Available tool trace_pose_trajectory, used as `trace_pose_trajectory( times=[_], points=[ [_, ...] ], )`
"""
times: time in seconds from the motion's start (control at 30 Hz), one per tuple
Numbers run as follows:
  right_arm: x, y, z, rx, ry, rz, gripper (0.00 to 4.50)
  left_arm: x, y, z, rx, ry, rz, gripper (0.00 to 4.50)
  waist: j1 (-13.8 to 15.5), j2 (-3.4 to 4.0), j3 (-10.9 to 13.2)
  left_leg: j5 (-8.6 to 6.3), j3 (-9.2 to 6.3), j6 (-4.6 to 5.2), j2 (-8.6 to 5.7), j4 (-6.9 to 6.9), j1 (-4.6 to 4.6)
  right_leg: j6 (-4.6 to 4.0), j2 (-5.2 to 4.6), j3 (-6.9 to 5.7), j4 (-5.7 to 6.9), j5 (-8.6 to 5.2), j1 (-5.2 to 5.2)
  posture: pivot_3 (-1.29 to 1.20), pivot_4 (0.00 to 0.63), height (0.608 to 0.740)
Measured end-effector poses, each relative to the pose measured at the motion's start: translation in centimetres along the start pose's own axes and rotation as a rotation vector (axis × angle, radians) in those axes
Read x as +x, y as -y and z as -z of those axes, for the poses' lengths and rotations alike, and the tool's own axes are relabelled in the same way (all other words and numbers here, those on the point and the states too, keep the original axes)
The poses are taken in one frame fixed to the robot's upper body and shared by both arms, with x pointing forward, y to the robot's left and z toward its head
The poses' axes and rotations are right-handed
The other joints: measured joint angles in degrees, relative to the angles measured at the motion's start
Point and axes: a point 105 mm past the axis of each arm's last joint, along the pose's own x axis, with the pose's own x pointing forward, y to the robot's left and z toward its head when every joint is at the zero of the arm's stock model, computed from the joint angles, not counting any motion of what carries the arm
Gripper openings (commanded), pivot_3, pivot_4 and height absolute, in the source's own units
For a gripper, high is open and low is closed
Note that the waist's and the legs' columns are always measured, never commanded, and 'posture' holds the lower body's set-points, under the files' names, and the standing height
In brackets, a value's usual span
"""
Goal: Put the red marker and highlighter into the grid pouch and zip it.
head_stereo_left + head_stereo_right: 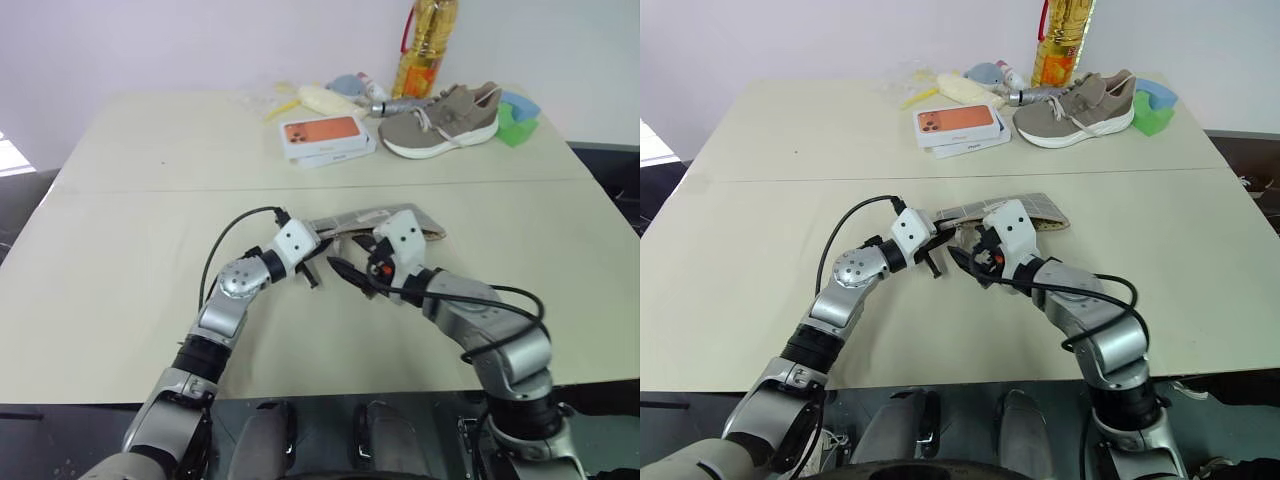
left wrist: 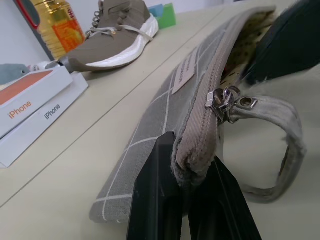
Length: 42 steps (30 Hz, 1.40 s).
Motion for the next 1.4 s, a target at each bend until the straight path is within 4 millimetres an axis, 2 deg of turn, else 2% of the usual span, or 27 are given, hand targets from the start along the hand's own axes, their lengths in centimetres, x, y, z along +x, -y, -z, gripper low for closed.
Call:
trace_pose_trajectory(
  times=[0.07, 0.23, 0.43, 0.53, 0.63, 0.77, 0.83, 0.9, 1.07, 1.1, 1.13, 1.23, 1.33, 1.4],
  points=[
    [0.6, 0.1, 0.4, 0.010, -0.002, 0.016, 2.54, 0.1, -0.1, 0.0, -0.001, 0.000, -0.007, 0.00, 0.01, 0.00, 0.00, 0.00, 0.00, 0.00, -0.01, 0.00, -0.01, 0.00, 0.00, 0.00, -0.01, 0.00, 0.00, 0.00, 0.150, 0.740],
    [0.8, 0.4, 0.5, 0.003, 0.002, 0.034, 0.03, 0.1, -0.2, 0.0, -0.001, -0.002, -0.013, 0.00, -0.05, 0.00, 0.00, 0.00, 0.00, 0.00, -0.01, -0.01, -0.01, 0.00, 0.01, 0.00, -0.01, 0.00, -0.01, 0.00, 0.150, 0.740],
    [0.3, 1.1, 0.4, -0.022, 0.000, 0.048, 0.03, 0.1, -0.5, -0.2, 0.014, -0.001, -0.018, 0.00, 0.00, 0.00, 0.00, 0.00, 0.01, 0.00, -0.01, -0.01, -0.01, 0.00, 0.01, 0.00, -0.02, 0.00, -0.01, 0.00, 0.150, 0.740],
    [-1.0, 3.0, 0.0, -0.068, -0.007, 0.104, 0.03, -0.1, -0.8, 0.0, 0.033, -0.015, -0.020, 0.00, 0.00, 0.00, 0.00, 0.00, 0.00, 0.01, -0.01, -0.01, -0.01, 0.00, 0.01, 0.00, -0.02, 0.00, -0.01, 0.00, 0.150, 0.740],
    [-3.1, 5.6, -0.9, -0.129, -0.019, 0.184, 0.03, -0.5, -1.2, 0.5, 0.057, -0.031, -0.020, 0.00, 0.02, 0.00, 0.00, 0.00, 0.01, 0.01, -0.01, -0.01, -0.02, 0.00, 0.01, 0.00, -0.04, 0.00, -0.01, 0.00, 0.150, 0.740],
    [-7.3, 10.1, -1.6, -0.200, -0.071, 0.351, 0.03, -1.3, -2.4, 0.9, 0.097, -0.045, -0.034, 0.00, 0.06, 0.00, 0.00, -0.01, 0.02, 0.01, 0.00, -0.02, -0.02, 0.00, 0.00, 0.00, -0.06, 0.00, -0.01, 0.00, 0.150, 0.740],
    [-8.8, 11.3, -1.8, -0.219, -0.090, 0.395, 0.03, -1.6, -2.9, 1.0, 0.107, -0.049, -0.044, 0.00, -0.05, 0.00, 0.00, -0.01, 0.03, 0.01, 0.01, -0.04, -0.02, 0.00, 0.01, 0.00, -0.05, 0.00, -0.02, 0.00, 0.150, 0.740],
    [-9.5, 11.9, -1.6, -0.218, -0.107, 0.413, 0.03, -1.8, -3.3, 1.0, 0.105, -0.049, -0.057, 0.00, -0.12, 0.00, 0.00, -0.01, 0.03, 0.01, 0.03, -0.04, -0.01, 0.00, 0.02, 0.00, -0.05, 0.00, -0.01, 0.00, 0.150, 0.740],
    [-9.7, 11.6, -0.4, -0.199, -0.144, 0.376, 0.03, -1.9, -3.5, 1.1, 0.091, -0.044, -0.056, 0.00, 0.02, 0.00, 0.00, -0.01, 0.03, 0.01, 0.02, -0.04, -0.02, 0.00, -0.01, 0.01, -0.05, 0.00, 0.00, 0.00, 0.150, 0.740],
    [-9.6, 11.4, -0.2, -0.191, -0.152, 0.358, 0.56, -2.1, -3.4, 1.3, 0.073, -0.049, -0.053, 0.35, 0.01, 0.00, 0.00, -0.01, 0.03, 0.01, 0.02, -0.04, -0.02, 0.00, -0.01, 0.01, -0.06, 0.00, 0.00, 0.00, 0.150, 0.740],
    [-9.6, 11.1, 0.0, -0.178, -0.155, 0.337, 0.80, -2.4, -3.3, 1.6, 0.049, -0.056, -0.049, 0.73, -0.03, 0.00, 0.00, -0.01, 0.03, 0.01, 0.03, -0.04, -0.02, 0.00, 0.00, 0.01, -0.06, 0.00, 0.00, 0.00, 0.150, 0.740],
    [-9.6, 10.2, 1.0, -0.141, -0.178, 0.277, 2.23, -3.5, -2.8, 2.8, -0.043, -0.092, -0.032, 1.95, -0.08, -0.01, 0.01, -0.01, 0.02, 0.01, 0.05, -0.04, -0.01, 0.00, 0.01, 0.01, -0.05, 0.00, -0.02, 0.00, 0.150, 0.740],
    [-9.9, 9.7, 1.7, -0.140, -0.189, 0.251, 3.85, -4.9, -3.1, 3.3, -0.134, -0.116, -0.047, 3.54, 0.00, -0.01, 0.01, -0.01, 0.02, 0.01, 0.05, -0.03, -0.01, 0.00, -0.01, 0.02, -0.06, 0.00, 0.00, 0.00, 0.150, 0.740],
    [-10.3, 9.5, 2.3, -0.150, -0.183, 0.239, 3.86, -6.3, -3.7, 3.6, -0.209, -0.131, -0.081, 4.43, 0.03, -0.01, 0.00, -0.01, 0.01, 0.01, 0.05, -0.03, -0.01, 0.00, -0.01, 0.02, -0.06, 0.00, 0.01, 0.00, 0.150, 0.740]
  ],
)
